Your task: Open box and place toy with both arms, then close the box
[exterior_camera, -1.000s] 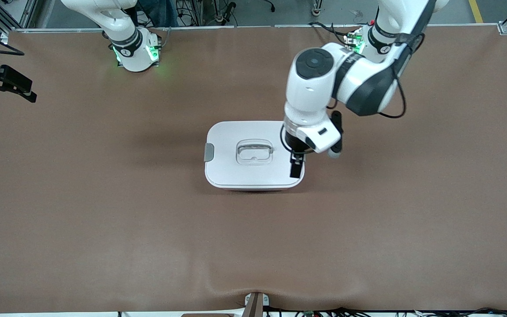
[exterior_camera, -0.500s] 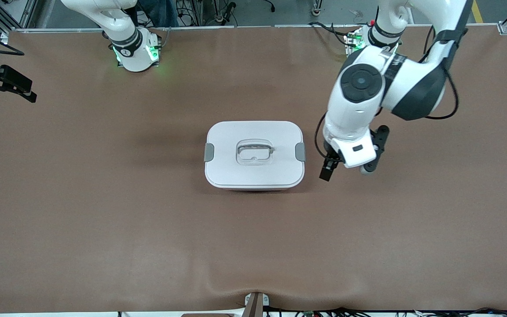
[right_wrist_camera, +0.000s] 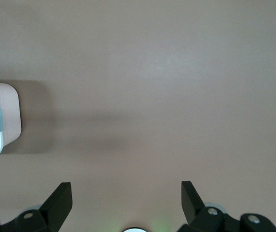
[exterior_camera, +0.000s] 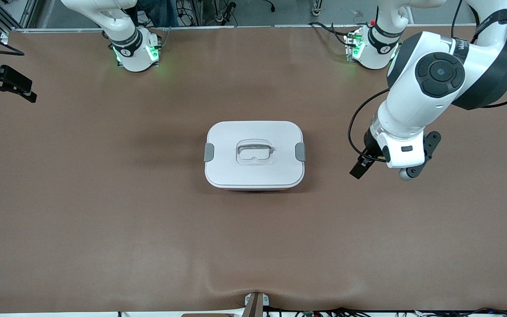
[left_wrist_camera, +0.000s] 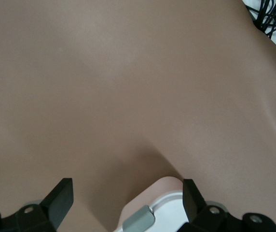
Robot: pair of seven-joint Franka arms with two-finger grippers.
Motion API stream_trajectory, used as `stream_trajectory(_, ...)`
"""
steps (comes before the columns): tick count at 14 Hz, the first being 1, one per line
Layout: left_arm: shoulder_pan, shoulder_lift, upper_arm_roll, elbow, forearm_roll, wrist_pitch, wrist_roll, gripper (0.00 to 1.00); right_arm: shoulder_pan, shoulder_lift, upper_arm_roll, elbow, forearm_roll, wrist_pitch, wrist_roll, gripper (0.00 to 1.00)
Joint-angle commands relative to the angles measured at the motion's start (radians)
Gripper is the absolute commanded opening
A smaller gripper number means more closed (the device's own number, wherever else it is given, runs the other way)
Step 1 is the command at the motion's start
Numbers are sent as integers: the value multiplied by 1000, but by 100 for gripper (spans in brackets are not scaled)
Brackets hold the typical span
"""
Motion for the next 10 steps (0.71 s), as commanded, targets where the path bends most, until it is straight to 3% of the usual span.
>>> stream_trajectory(1,96,-40,-9,1,-99,-24,202,100,9,0,-3,2,-14,4,2,100)
stream_trajectory(7,194,-103,6,6,-119,-81,463,100,9,0,-3,2,-14,4,2,100)
stream_trajectory(10,197,-158,79,6,-130,-165,619,100,9,-2,-2,2,-14,4,2,100)
